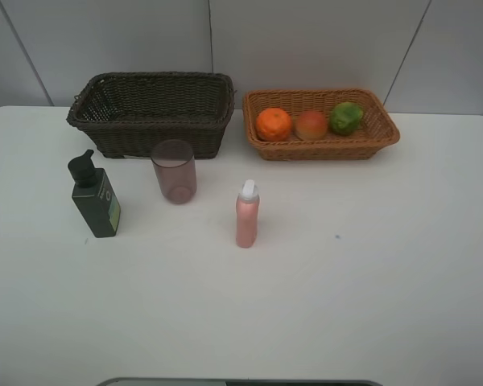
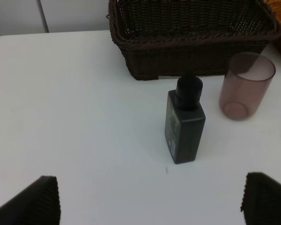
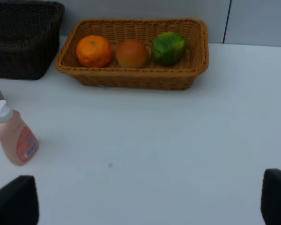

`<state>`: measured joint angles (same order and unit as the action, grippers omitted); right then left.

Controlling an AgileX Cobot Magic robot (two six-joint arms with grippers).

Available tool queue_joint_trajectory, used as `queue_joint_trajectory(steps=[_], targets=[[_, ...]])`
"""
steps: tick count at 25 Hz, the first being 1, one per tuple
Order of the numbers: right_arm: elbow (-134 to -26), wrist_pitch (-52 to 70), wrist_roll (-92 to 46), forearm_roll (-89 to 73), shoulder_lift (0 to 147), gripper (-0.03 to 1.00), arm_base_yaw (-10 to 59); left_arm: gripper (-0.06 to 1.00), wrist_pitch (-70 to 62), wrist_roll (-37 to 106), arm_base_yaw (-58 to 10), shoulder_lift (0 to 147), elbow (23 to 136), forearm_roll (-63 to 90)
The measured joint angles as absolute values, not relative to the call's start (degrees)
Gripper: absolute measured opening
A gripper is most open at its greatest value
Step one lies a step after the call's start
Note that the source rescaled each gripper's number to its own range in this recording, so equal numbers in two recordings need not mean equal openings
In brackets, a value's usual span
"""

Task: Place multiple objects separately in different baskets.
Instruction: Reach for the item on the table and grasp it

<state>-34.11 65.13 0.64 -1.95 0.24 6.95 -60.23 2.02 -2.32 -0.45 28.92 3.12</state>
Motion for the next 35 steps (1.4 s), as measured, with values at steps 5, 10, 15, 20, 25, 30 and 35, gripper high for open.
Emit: queue_joint_trajectory(steps=[5, 10, 15, 20, 25, 30, 35], targets=[[-32.0, 65.2, 0.6, -2.0, -0.2, 1.0, 6.9, 1.0, -60.2, 2.0, -2.3, -0.4, 28.9, 3.1], [-31.9, 64.2, 0.6, 0.0, -0.2, 1.0, 6.9, 1.0, -60.2, 2.0, -2.3, -0.4, 28.9, 3.1], [-30.0, 61.4, 0.6, 3.9, -0.2, 1.0, 6.9, 1.0, -60.2, 2.0, -2.3, -0.4, 28.9, 3.1], [-30.0, 60.9, 0.6, 4.5, -0.2, 1.0, 4.6, 1.0, -60.2, 2.0, -2.3, -0.4, 28.9, 3.1], [-30.0, 60.9, 0.6, 4.5, -0.2, 1.0, -1.2, 1.0, -60.2, 2.0, -2.3, -0.4, 28.9, 3.1], [-30.0, 60.9, 0.6, 4.6, -0.2, 1.0, -2.4, 1.0, -60.2, 2.0, -2.3, -0.4, 28.9, 3.1], [-30.0, 60.9, 0.6, 4.6, -0.2, 1.0, -2.4, 1.0, -60.2, 2.0, -2.3, -0.4, 28.9, 3.1]])
